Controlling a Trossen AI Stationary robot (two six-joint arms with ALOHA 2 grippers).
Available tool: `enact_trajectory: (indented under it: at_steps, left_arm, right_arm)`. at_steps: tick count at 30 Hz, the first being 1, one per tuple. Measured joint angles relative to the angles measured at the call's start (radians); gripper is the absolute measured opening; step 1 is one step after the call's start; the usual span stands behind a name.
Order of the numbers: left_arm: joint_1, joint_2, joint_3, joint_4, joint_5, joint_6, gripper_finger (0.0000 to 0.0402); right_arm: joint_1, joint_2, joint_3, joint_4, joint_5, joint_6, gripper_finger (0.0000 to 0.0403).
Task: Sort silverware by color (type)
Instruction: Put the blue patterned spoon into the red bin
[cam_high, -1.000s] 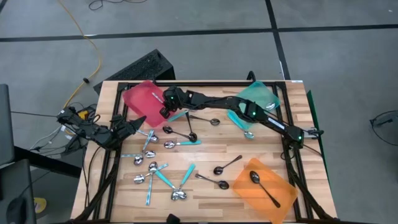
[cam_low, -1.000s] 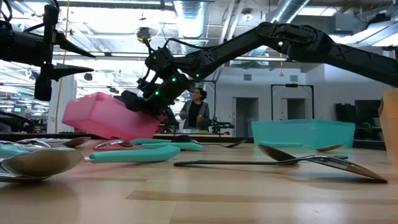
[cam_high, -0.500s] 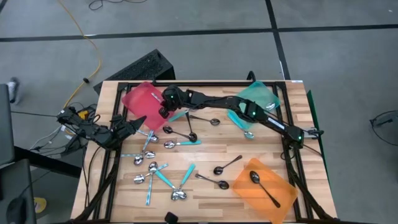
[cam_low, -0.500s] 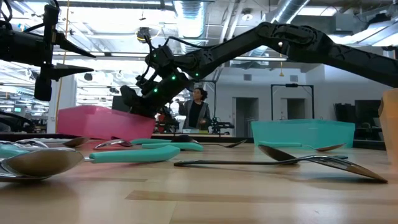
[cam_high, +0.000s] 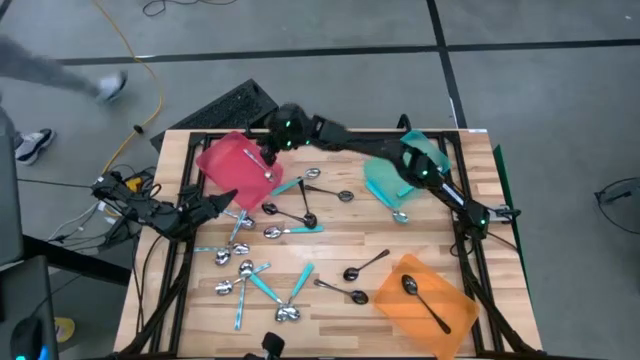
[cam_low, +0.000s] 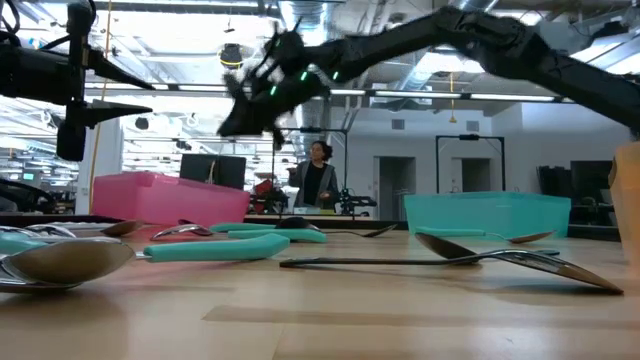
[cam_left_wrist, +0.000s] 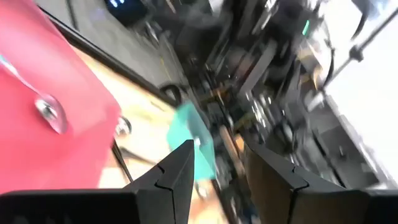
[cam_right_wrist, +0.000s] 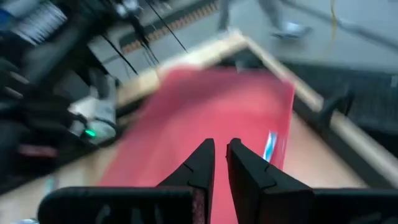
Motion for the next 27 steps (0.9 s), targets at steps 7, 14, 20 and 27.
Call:
enact_trajectory:
  at_steps: [7,14,20,27]
  left_arm:
    - [0.000,0.000,0.000,0.035,0.160,0.012,0.0123]
    - [0.000,0.002,0.012,0.007,0.320,-0.054,0.0120]
    - [0.000,0.097,0.163,-0.257,0.400,-0.146,0.0070]
    - [0.000,0.403,0.413,-0.663,0.528,-0.309,0.0004]
  right_arm:
    - [-0.011,-0.145,0.002,-0.142,-0.151,-0.241,0.0068]
    - [0.061,-0.127,-0.001,-0.389,-0.157,-0.371,0.0067]
    - [0.073,-0.161,0.000,-0.542,-0.157,-0.434,0.0067]
    - [0.040,-0.311,0.003,-0.600,-0.155,-0.440,0.0067]
